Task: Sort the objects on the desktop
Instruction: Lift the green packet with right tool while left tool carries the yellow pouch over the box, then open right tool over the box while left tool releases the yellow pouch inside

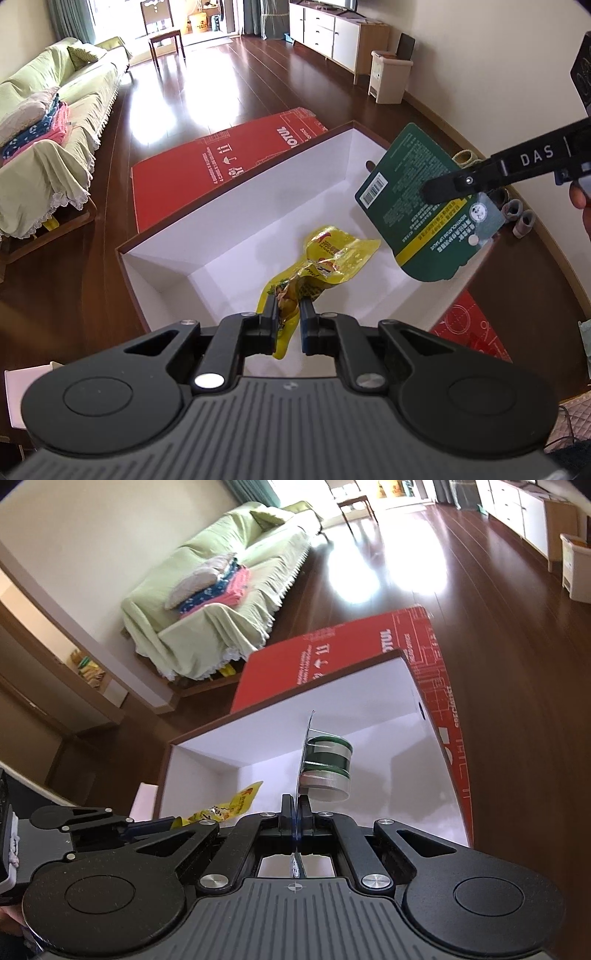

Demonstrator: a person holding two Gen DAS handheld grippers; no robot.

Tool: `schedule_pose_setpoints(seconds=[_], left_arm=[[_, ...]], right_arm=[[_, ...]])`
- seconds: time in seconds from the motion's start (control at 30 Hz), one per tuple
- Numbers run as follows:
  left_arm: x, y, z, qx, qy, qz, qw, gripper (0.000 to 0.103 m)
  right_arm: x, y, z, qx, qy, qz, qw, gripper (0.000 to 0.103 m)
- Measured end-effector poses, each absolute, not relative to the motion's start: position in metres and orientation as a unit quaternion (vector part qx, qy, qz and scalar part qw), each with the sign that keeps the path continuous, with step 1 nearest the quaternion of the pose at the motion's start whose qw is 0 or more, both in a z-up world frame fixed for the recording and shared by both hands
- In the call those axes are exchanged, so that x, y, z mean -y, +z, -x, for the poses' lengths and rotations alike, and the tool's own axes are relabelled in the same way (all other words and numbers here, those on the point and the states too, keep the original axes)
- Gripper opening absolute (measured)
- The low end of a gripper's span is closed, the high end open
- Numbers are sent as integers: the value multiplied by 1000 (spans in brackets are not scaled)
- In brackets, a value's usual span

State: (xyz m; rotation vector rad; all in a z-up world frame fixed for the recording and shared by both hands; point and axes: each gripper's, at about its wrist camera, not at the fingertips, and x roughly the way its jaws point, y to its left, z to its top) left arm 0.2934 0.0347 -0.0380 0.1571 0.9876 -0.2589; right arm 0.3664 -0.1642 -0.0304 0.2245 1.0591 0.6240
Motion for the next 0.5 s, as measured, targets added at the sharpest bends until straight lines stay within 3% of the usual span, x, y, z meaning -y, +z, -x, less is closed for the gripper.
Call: schedule_pose_setpoints(seconds=[0.5], left_arm=[[-39,-89,-344,-506,-114,-68,852,9]], right_arm=[[139,-75,-403,-509,294,-80,805,0]])
